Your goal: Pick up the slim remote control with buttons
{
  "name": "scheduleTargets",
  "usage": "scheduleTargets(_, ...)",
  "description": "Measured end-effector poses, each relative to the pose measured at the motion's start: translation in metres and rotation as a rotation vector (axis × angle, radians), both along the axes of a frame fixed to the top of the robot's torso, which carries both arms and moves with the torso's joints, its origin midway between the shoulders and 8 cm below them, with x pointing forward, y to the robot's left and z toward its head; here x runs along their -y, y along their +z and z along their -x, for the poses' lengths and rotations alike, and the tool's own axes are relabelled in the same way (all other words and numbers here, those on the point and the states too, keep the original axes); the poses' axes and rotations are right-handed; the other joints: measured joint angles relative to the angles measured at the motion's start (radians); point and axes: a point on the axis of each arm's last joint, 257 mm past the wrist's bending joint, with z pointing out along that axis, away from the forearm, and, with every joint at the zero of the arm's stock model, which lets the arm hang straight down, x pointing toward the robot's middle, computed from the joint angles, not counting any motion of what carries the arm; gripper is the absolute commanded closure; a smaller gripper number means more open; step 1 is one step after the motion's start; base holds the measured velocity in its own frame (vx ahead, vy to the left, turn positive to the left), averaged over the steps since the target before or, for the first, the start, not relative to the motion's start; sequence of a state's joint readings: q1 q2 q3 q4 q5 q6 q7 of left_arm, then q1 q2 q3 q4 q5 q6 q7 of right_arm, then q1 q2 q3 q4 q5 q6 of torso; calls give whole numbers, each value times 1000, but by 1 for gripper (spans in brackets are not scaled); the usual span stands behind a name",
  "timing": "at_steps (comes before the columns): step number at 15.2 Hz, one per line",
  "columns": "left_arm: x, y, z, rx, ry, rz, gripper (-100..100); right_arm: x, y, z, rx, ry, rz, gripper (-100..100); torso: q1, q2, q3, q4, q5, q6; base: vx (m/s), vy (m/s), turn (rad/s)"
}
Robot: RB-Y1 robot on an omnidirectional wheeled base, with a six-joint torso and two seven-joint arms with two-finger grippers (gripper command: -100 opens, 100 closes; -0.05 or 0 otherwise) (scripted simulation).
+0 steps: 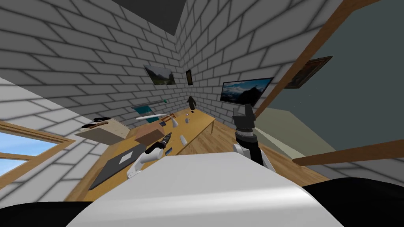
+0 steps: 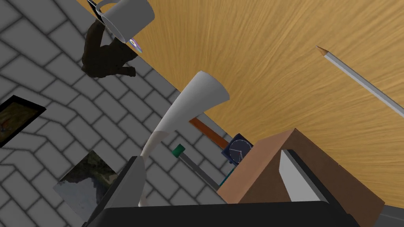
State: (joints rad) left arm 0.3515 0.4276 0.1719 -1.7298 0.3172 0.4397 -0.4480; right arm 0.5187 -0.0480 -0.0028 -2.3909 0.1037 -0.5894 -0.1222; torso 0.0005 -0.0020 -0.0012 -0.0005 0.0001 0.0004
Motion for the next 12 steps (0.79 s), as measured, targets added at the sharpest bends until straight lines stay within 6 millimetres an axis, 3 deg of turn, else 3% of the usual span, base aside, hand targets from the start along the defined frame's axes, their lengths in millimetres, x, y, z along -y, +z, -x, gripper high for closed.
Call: scheduleTargets(12, -21, -62, 42, -264, 35, 34, -100, 0, 0, 0, 0, 0, 0, 0, 0, 0, 0, 0, 0, -1, 11, 11, -181)
